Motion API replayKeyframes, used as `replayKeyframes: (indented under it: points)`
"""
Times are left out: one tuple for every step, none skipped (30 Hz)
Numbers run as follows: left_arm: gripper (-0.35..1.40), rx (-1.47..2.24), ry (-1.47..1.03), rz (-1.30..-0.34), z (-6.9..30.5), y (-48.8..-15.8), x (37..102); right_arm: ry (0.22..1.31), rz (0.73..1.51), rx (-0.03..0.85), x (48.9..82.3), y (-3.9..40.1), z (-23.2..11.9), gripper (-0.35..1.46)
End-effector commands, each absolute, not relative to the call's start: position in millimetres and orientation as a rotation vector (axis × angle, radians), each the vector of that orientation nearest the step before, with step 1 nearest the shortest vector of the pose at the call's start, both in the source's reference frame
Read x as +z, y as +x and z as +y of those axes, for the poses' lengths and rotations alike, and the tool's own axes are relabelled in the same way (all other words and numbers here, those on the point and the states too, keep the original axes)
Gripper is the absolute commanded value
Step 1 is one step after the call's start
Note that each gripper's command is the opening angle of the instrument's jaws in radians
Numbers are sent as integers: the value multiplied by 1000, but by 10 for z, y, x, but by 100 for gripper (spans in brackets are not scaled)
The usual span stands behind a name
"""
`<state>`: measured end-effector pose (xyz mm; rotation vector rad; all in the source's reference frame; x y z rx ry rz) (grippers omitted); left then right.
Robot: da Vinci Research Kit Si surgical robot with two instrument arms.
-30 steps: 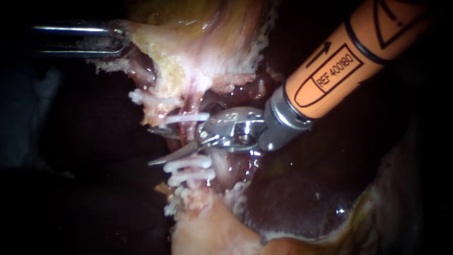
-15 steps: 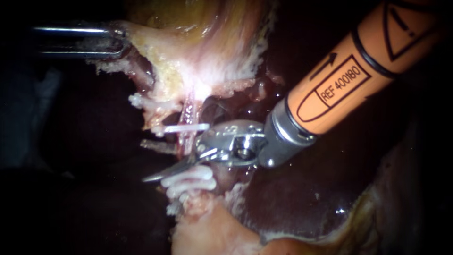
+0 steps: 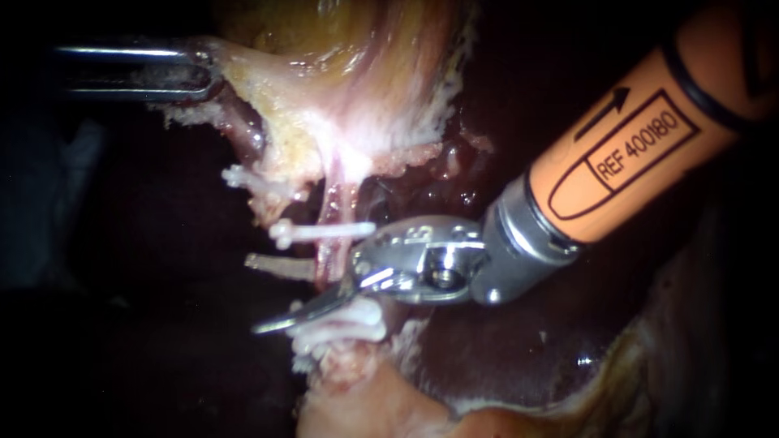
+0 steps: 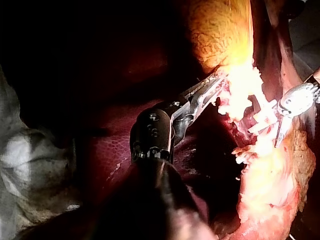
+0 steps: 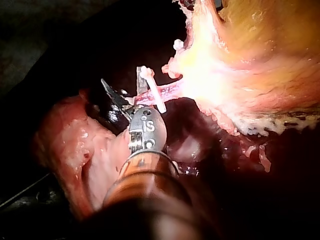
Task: Go to the cutting position right tube
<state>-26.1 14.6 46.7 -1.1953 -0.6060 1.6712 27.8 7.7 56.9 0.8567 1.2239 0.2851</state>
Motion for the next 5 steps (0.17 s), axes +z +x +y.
replayKeyframes:
  points:
    - [-35,1671,-1195,-606,145,-261,467,856,1223,286,570,279,76,126]
    - [-35,1671,-1195,-606,145,-261,467,856,1223,286,570,279,76,126]
    - [-35,1671,-1195,-606,145,-261,467,856,1223,286,570,279,76,126]
    - [-35,1671,-1195,-607,145,-261,467,856,1223,286,570,279,76,126]
    - [-35,1671,-1195,-607,145,-261,467,856,1223,286,570,279,77,126]
